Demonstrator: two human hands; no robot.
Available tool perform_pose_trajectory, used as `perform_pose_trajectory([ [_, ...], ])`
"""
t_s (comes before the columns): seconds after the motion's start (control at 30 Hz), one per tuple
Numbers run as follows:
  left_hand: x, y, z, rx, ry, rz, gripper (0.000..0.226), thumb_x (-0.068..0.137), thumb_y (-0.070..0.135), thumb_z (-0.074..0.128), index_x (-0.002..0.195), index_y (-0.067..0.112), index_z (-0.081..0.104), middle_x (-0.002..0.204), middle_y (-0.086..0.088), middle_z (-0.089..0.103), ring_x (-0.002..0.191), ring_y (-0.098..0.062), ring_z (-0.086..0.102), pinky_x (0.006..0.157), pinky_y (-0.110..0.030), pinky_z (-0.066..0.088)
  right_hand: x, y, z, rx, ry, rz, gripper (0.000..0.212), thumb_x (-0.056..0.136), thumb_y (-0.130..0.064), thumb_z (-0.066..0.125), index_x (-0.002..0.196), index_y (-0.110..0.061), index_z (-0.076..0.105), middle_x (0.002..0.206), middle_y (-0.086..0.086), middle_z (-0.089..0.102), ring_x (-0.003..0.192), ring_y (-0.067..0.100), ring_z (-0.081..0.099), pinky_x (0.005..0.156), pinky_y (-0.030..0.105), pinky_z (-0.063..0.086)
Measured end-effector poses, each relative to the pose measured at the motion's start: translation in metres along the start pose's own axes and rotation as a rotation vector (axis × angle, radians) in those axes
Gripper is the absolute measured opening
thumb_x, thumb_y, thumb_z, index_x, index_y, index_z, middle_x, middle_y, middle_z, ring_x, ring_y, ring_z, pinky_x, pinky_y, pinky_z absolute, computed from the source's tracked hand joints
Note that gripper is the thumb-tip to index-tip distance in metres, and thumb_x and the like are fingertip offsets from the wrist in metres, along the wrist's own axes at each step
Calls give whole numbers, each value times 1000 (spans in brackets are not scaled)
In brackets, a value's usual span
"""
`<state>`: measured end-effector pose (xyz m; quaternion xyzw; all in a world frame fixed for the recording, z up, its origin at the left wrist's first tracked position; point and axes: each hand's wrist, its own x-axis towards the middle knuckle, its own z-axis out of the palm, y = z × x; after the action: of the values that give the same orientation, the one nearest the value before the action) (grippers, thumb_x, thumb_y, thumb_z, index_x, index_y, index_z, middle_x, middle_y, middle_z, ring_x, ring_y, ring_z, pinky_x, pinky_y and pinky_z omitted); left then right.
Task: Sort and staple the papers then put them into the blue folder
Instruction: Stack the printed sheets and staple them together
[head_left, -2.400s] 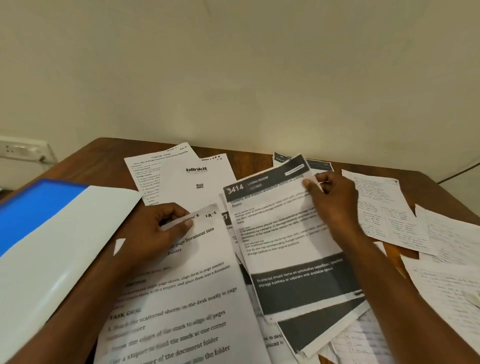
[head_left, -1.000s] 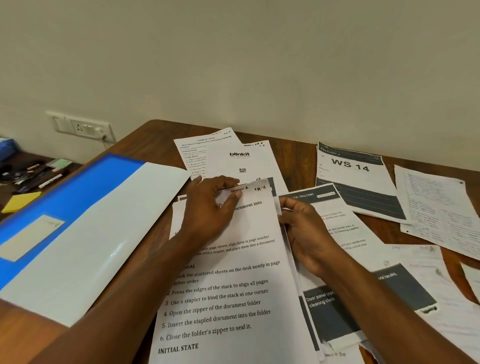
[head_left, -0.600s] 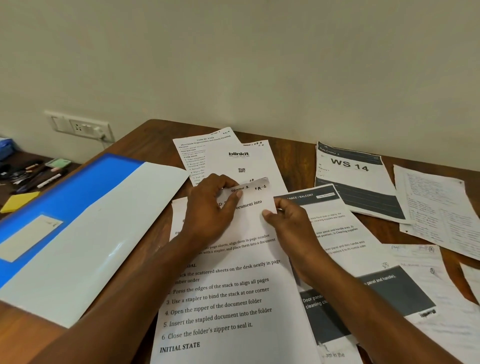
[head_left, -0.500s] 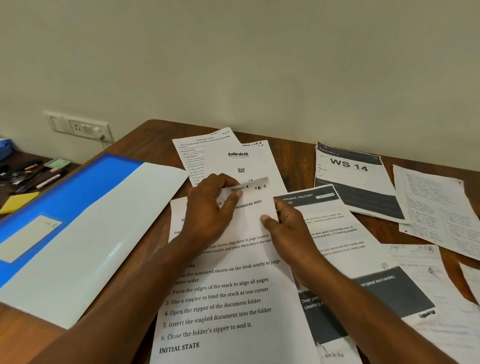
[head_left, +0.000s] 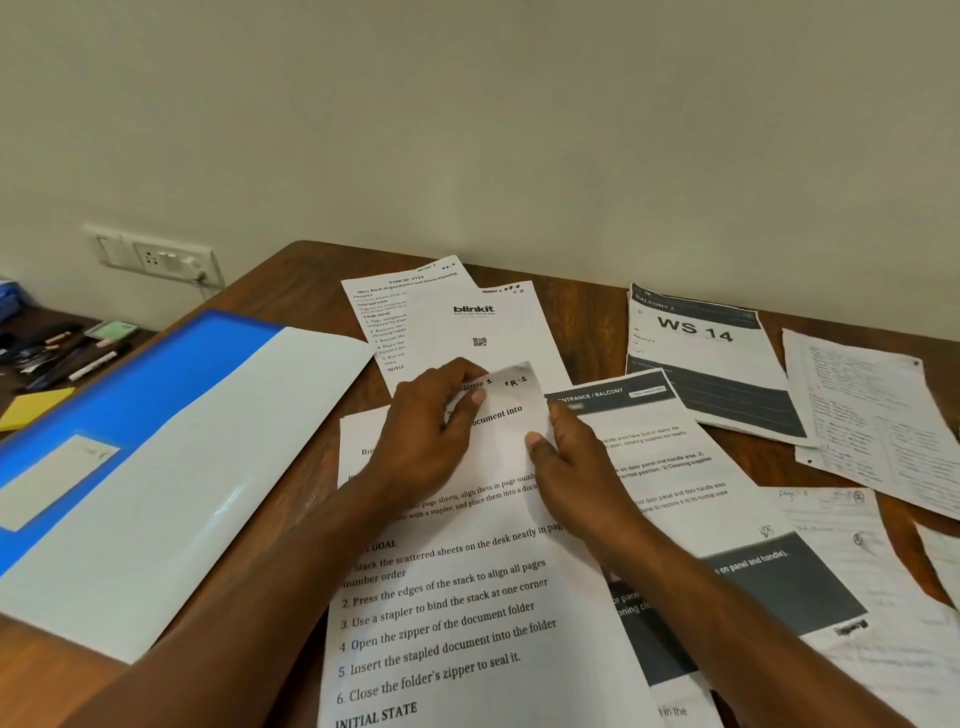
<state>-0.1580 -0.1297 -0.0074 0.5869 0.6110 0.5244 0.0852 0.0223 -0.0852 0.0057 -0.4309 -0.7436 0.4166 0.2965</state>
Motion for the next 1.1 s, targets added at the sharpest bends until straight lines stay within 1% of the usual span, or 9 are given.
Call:
perform_pose_trajectory([
  [0.07,-1,3,1,11,-35,9,14,106,28,53,99,24,64,89,12,71,83,-10,67,73,-46,56,-1,-1,0,-25,-7,-7,18,108,-18,48,123,-18,57,105,-12,67,94,-3,61,74,11,46],
  [0.23,-1,-3,1,23,-39,-30,14,105,30,53,99,22,64,90,10,72,83,-11,68,73,-46,56,1,-3,-3,2,-19,4,17,107,-18,50,120,-22,60,106,-7,71,95,5,66,84,29,54],
  [0.3,-1,-3,0,18,-37,-46,11,106,29,55,104,22,64,95,11,74,86,-9,70,75,-43,58,4,-2,-6,48,-7,-10,13,105,-17,56,114,-24,64,95,-14,73,85,1,69,75,22,54],
  [0.4,0,-2,0,5,-32,-72,8,106,27,60,112,23,63,102,15,73,91,-2,71,71,-23,57,7,1,-11,11,70,-86,10,99,-13,67,106,-20,69,74,-23,68,68,-2,65,62,12,48],
  [0.67,4,0,11,22,-57,-72,9,105,30,61,101,27,69,94,18,73,88,0,68,70,-18,50,15,2,-41,-12,78,0,5,95,-24,75,98,-22,77,83,2,74,78,15,70,79,34,59],
  [0.8,0,-4,2,15,-34,-95,11,104,27,62,96,27,69,86,19,73,84,-2,68,67,-19,49,34,5,-88,-419,205,17,21,94,-37,75,111,-24,72,97,-12,71,89,8,67,79,31,55],
  [0.9,0,-4,2,7,-36,-95,11,104,24,63,95,27,69,87,22,72,81,-4,69,67,-23,51,39,23,-125,-713,223,197,42,87,-51,79,115,-24,64,105,-9,68,95,17,67,79,34,53],
  [1.0,-1,-5,2,20,-32,-86,12,104,24,63,94,27,68,85,23,72,78,-4,68,66,-26,50,43,38,-141,-725,158,352,57,75,-66,82,109,-23,65,98,-8,62,89,18,62,77,37,52],
  [1.1,0,-5,2,25,-30,-76,11,104,24,63,94,26,69,83,22,71,75,-4,67,66,-30,52,46,43,-142,-532,165,367,59,73,-56,88,114,-21,65,112,-2,67,103,23,64,89,43,53],
])
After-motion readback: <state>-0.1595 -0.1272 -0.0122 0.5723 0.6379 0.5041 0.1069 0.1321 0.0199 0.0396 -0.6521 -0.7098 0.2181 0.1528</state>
